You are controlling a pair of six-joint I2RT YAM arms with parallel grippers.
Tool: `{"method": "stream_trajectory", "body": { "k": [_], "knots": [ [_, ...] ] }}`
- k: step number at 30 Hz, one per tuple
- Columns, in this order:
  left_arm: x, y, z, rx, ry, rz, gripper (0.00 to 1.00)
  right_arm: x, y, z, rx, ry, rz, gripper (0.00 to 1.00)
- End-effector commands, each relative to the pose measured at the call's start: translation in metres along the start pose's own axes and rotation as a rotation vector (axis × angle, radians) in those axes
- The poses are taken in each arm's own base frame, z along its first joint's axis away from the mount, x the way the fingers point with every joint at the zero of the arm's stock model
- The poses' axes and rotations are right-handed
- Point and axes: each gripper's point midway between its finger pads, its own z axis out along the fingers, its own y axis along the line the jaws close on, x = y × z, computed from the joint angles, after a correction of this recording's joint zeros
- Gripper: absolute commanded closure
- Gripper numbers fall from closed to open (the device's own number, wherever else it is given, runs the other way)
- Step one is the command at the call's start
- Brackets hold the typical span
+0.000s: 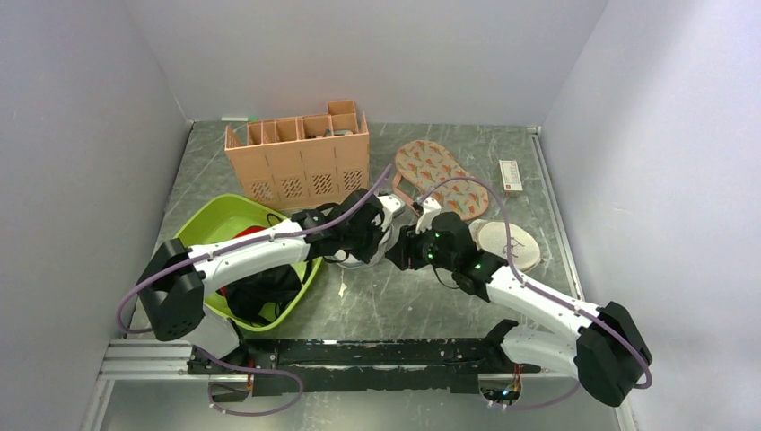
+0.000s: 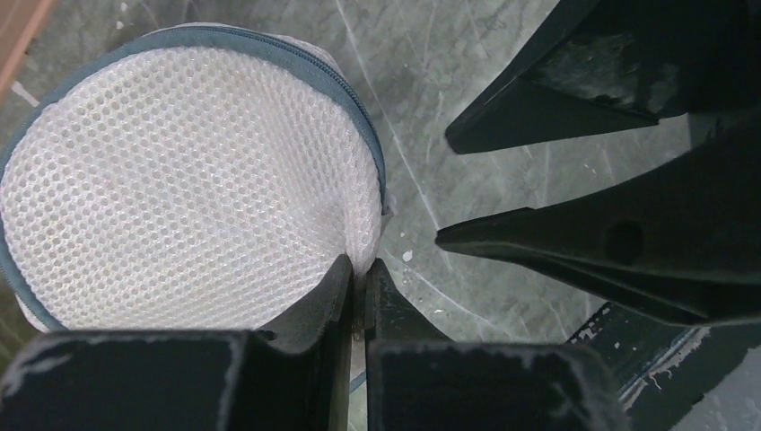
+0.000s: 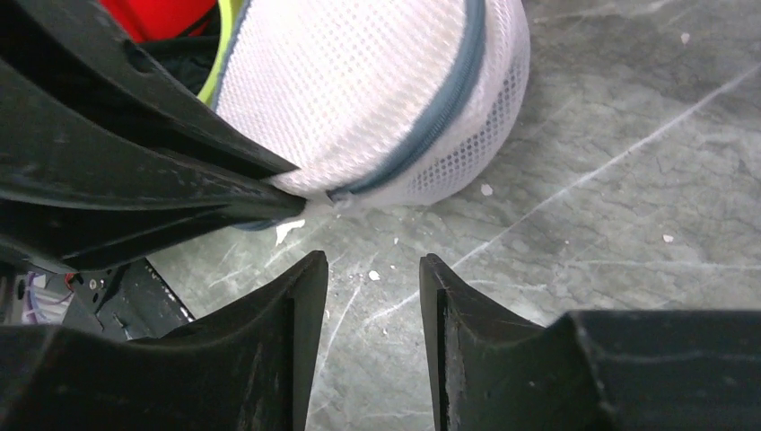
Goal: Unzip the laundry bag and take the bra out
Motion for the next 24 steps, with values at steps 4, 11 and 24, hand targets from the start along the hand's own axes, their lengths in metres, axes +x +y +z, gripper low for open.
{"method": "stream_trajectory", "body": {
  "k": [4, 11, 24],
  "knots": [
    [-0.003, -0.009, -0.012, 0.13, -0.009, -0.076, 0.93, -0.033, 0.018, 0.005, -0.039, -0.167, -0.05, 0.6],
    [-0.006, -0.002, -0.011, 0.154, -0.034, -0.092, 0.93, -0.036, 0.02, 0.015, -0.053, -0.199, -0.032, 0.6],
    [-0.005, -0.001, 0.001, 0.196, -0.001, -0.095, 0.93, -0.014, 0.019, 0.035, -0.064, -0.098, 0.02, 0.65]
  ]
}}
